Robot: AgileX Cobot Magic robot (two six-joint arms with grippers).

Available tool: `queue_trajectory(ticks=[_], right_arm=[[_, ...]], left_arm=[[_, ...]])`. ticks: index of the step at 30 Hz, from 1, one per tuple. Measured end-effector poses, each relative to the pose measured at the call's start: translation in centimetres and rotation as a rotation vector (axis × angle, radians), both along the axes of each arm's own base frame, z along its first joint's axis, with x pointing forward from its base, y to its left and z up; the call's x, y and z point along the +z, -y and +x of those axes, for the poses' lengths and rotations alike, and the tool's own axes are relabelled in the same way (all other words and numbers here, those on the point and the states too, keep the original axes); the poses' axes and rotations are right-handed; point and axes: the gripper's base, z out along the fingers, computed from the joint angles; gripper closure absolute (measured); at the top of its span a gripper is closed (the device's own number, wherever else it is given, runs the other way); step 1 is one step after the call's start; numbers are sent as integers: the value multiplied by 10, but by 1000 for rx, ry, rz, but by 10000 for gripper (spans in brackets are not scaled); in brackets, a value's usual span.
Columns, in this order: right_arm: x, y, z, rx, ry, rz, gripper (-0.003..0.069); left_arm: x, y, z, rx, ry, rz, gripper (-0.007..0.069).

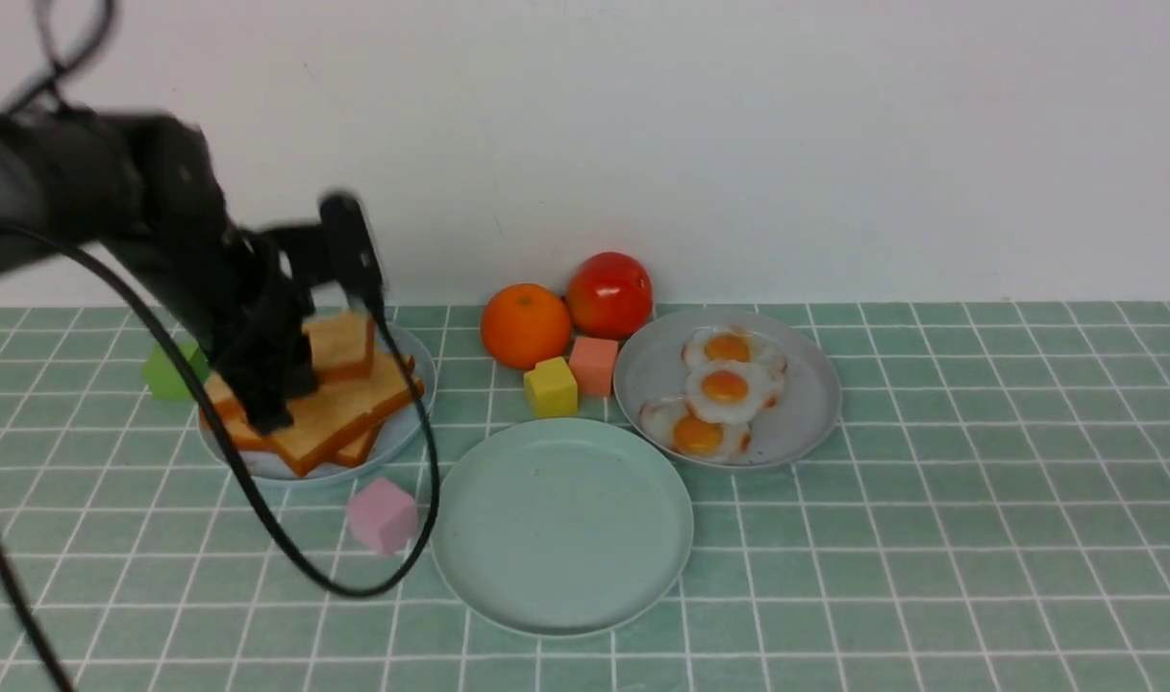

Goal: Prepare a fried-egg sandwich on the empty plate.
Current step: Use the left arm to grab a slice of bread, then use the left arm to put a slice of bread into the empty plate in the middle

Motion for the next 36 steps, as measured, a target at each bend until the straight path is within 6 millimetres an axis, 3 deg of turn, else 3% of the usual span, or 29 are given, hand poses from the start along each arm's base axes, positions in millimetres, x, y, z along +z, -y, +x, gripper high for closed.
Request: queue_trajectory(ticks=[3,6,7,11,15,19,24,32,35,36], right_arm=[[0,0,0,-1,1,-2,645],[-1,1,1,-7,3,-16,645],[-1,2,0,-8,1,-22,643],[-2,3,1,-16,2,-45,639],[-4,5,1,-21,-4,-67,637],[-6,5,-1,-15,-27,-86,637],[-8,6,-2,-8,-48,-99,636],[-8,6,-2,-9,-53,-99,630],[-8,6,-2,-9,-53,-99,630],[-8,6,-2,-9,-53,-99,630]], left_arm=[[31,24,-20,40,24,-86,555],[46,63,-41,45,14,-155,555],[46,84,-51,33,-2,-168,555],[25,145,-83,-35,-62,-125,555],[-7,180,-95,-57,-69,-17,555],[-37,196,-90,-55,-49,33,555],[-59,202,-87,-52,-73,62,555],[-67,203,-86,-52,-82,64,547],[-67,204,-86,-50,-83,57,496],[-67,204,-86,-48,-86,54,445]])
